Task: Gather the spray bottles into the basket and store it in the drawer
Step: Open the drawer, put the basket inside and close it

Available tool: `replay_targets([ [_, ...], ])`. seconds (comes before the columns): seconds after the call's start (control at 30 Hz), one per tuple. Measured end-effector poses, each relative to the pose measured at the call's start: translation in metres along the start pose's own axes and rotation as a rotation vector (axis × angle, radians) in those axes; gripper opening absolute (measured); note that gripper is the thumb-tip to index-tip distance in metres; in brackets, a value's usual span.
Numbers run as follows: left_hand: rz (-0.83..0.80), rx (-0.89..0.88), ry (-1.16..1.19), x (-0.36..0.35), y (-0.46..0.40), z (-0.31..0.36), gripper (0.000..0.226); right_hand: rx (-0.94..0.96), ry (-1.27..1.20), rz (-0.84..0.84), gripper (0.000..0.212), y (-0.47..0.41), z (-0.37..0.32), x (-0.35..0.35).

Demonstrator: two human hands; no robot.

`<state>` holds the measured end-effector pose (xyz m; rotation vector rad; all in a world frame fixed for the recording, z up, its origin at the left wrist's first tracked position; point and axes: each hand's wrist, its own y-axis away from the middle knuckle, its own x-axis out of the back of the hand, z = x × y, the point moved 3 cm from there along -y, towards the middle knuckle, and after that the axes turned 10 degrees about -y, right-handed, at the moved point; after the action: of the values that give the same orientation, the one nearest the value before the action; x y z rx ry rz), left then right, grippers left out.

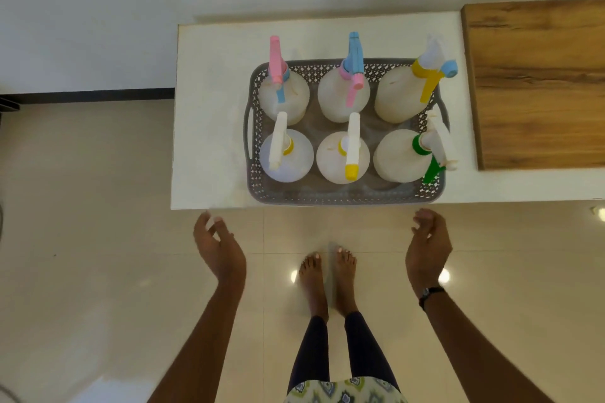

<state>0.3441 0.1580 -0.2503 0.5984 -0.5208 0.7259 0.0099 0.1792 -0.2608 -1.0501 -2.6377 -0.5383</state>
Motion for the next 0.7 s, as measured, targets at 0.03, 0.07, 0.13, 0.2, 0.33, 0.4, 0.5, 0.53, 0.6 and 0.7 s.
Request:
replay_targets([
  [0.03,0.035,0.043,-0.031,0.008,-0.009,-0.01,0.041,0.034,0.091,-0.086,0.022,0.012,0.007,-0.003],
  [0.07,0.047,0.064,-0.073,0.016,-0.02,-0.016,0.046,0.091,0.188,-0.187,0.022,0.024,0.011,-0.009],
  [0.13,0.031,0.066,-0.132,0.027,-0.043,-0.019,0.053,0.24,0.369,-0.378,0.022,0.043,0.012,-0.025],
  [0.2,-0.016,0.03,-0.151,0.033,-0.069,-0.014,0.053,0.365,0.458,-0.507,0.024,0.054,0.003,-0.045],
  [0.33,-0.174,0.032,-0.123,0.033,-0.104,0.0,0.044,0.601,0.556,-0.66,0.029,0.062,-0.014,-0.084],
  [0.4,-0.215,0.019,-0.168,0.034,-0.106,0.0,0.042,0.677,0.623,-0.722,0.032,0.065,-0.015,-0.097],
  [0.5,-0.261,0.061,-0.2,0.039,-0.102,-0.011,0.046,0.729,0.673,-0.768,0.033,0.068,-0.011,-0.105],
  [0.53,-0.275,0.077,-0.19,0.04,-0.103,-0.015,0.046,0.74,0.676,-0.771,0.032,0.068,-0.01,-0.107],
  [0.6,-0.298,0.094,-0.162,0.041,-0.108,-0.018,0.045,0.759,0.68,-0.768,0.031,0.068,-0.009,-0.109],
  [0.7,-0.343,0.068,-0.185,0.048,-0.117,-0.017,0.044,0.765,0.691,-0.776,0.03,0.069,-0.007,-0.113],
])
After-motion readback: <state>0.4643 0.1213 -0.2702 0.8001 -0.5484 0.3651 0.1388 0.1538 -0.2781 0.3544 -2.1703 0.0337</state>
